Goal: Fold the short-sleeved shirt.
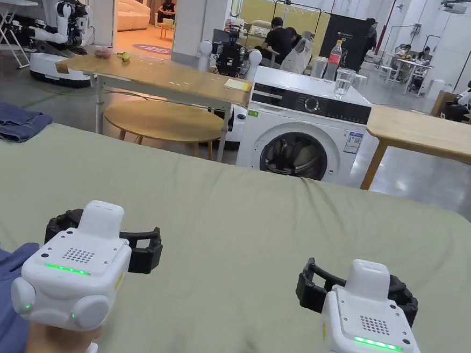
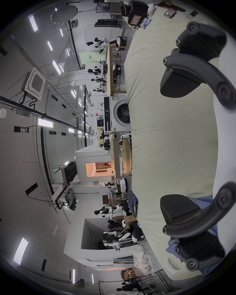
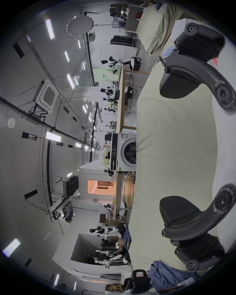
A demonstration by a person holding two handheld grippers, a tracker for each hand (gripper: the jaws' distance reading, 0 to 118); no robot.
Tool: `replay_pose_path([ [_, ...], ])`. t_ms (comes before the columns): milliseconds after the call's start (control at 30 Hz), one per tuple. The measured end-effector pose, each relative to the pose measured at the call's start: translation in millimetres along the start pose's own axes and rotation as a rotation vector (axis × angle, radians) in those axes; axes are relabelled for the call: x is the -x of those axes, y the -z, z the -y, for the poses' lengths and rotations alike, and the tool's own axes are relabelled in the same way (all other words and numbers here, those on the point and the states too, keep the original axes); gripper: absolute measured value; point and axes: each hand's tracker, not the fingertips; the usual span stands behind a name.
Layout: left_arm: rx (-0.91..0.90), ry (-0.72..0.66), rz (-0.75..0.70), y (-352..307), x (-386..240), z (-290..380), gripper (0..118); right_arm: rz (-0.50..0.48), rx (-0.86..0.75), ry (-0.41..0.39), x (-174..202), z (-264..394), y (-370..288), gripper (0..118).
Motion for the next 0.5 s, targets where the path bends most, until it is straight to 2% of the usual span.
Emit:
replay_pose_path([
  [67, 0.003, -0.001, 0.002, 0, 2, 0, 118, -0.003, 0.013, 0.019, -1, 0, 1, 118],
  [133, 0.006, -0.059, 0.013, -1, 7, 0, 118, -0.024, 0.025, 0.116, -6, -1, 1, 118],
  [233, 0.019, -0.288, 0.056, 0, 26, -1, 118, -0.053, 0.034, 0.303, -16, -3, 0, 118],
  [267, 0.014, -0.380, 0.068, -1, 34, 0, 118, -0.044, 0.042, 0.338, -19, -4, -1, 118],
  [333, -0.011, -0.487, 0.067, -4, 44, 1, 118, -0.036, 0.027, 0.358, -21, -7, -3, 118],
  [367, -0.024, -0.494, 0.044, -6, 45, 0, 118, -0.023, 0.016, 0.329, -18, -9, -3, 118],
  [433, -0.032, -0.324, -0.015, -9, 39, -6, 118, 0.006, -0.017, 0.167, -8, -14, -4, 118],
  [500, -0.022, -0.044, -0.062, -11, 21, -11, 118, 0.010, -0.064, -0.180, 13, -18, -4, 118],
])
